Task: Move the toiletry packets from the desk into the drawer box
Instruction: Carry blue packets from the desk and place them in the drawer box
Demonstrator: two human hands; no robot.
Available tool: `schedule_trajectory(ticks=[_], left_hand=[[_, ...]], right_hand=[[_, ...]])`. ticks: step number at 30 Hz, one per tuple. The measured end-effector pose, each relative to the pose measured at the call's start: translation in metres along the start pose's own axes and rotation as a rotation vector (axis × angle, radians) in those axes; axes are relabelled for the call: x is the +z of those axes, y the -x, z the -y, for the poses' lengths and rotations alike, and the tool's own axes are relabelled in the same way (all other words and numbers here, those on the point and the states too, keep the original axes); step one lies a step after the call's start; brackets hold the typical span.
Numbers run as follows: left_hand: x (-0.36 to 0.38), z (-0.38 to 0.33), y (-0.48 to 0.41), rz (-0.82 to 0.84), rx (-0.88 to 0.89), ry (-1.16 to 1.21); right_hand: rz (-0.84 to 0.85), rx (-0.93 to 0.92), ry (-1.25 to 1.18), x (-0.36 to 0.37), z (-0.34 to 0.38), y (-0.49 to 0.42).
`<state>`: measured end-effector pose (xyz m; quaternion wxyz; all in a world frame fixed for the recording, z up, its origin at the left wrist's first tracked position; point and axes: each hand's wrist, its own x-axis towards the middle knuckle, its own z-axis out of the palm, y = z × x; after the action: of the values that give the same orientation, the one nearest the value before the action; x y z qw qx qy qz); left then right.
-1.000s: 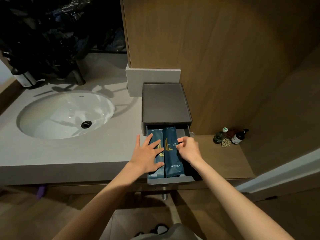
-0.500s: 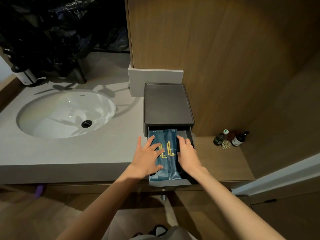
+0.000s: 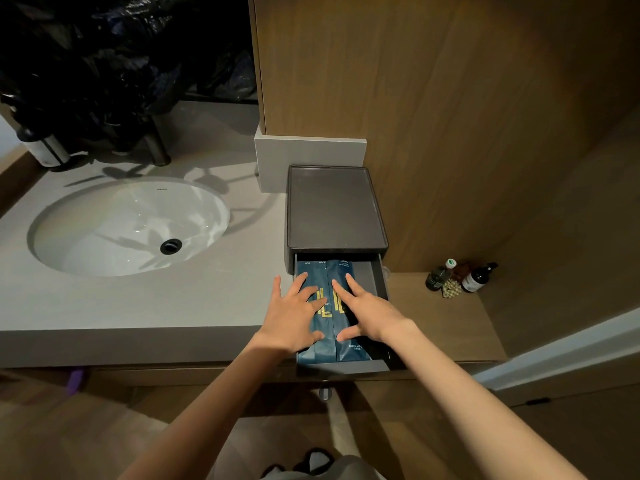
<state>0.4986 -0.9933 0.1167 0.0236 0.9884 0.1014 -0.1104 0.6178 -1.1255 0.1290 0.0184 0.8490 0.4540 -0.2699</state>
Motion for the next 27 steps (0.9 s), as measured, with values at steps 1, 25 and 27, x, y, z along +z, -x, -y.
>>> schedule_trajectory(ticks=[1, 25, 27], left_hand=[[0.0, 0.0, 0.0, 0.002, -0.001, 0.002], [-0.038, 0.006, 0.073, -0.553, -0.369, 0.794], [-0.04, 0.015, 0.093, -0.633, -0.467, 1.06]], right_hand=[[0.007, 0.012, -0.002, -0.001, 0.001, -0.001], [-0.373, -0.234, -0.328, -0.023, 0.006, 0.044], [-0.403, -0.273, -0.494, -0.027, 0.02, 0.051]])
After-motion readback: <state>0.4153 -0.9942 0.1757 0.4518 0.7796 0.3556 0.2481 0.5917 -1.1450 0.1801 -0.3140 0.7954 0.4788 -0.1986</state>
